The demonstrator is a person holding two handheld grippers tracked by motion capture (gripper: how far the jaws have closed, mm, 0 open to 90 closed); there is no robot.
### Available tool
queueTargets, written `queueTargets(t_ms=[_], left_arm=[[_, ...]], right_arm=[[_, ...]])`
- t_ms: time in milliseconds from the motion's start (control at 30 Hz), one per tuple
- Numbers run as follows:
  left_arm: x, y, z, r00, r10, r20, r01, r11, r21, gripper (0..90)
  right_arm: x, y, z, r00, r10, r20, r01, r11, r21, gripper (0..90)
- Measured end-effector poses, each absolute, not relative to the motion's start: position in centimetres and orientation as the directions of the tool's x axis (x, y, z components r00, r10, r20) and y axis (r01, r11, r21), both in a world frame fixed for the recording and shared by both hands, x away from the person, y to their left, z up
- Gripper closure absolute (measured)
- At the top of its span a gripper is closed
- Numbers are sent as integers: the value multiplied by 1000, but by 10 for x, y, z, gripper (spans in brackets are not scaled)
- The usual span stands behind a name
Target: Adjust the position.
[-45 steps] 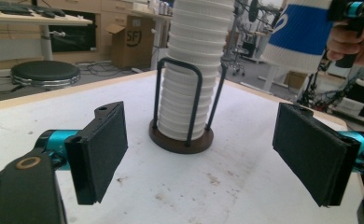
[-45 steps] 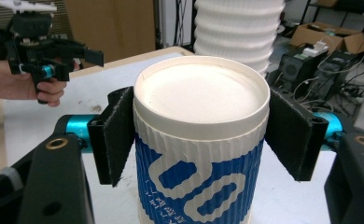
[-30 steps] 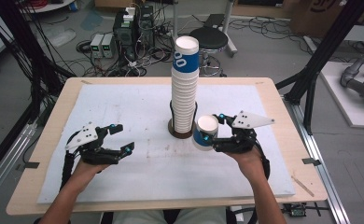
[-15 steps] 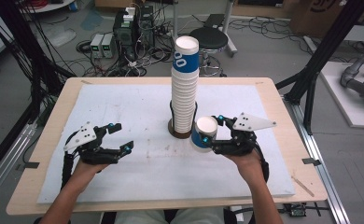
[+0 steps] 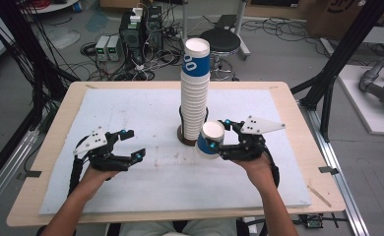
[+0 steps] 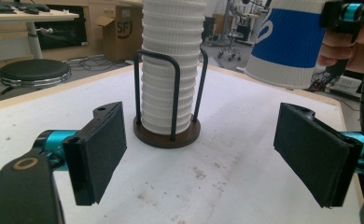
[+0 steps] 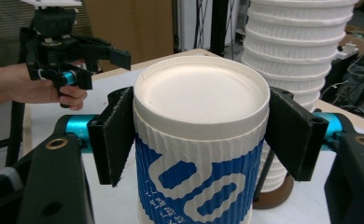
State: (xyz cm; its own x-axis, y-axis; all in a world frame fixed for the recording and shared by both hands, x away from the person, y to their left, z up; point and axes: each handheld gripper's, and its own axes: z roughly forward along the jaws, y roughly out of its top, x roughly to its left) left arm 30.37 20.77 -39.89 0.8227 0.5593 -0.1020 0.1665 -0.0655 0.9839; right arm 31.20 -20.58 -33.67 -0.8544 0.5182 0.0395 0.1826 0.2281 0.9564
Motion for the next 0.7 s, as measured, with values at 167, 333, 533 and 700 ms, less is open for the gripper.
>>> queueTargets(t_ms=[167, 333, 533, 700], left_arm=[[304, 199, -399, 835, 542, -100, 169, -79, 983, 170], [302, 180, -396, 862, 500, -84, 149, -92, 985, 169], [303, 162, -391, 891, 449, -71, 126, -95, 987, 168], [306, 147, -391, 917, 394, -60, 119, -127, 985, 168]], right_arm=[[315, -200, -338, -867, 496, 47, 182, 227, 957, 297], [314, -192, -339, -884, 465, 41, 170, 238, 956, 297], [317, -188, -341, -898, 436, 52, 170, 237, 956, 297], [319, -182, -341, -912, 405, 61, 166, 228, 960, 297]])
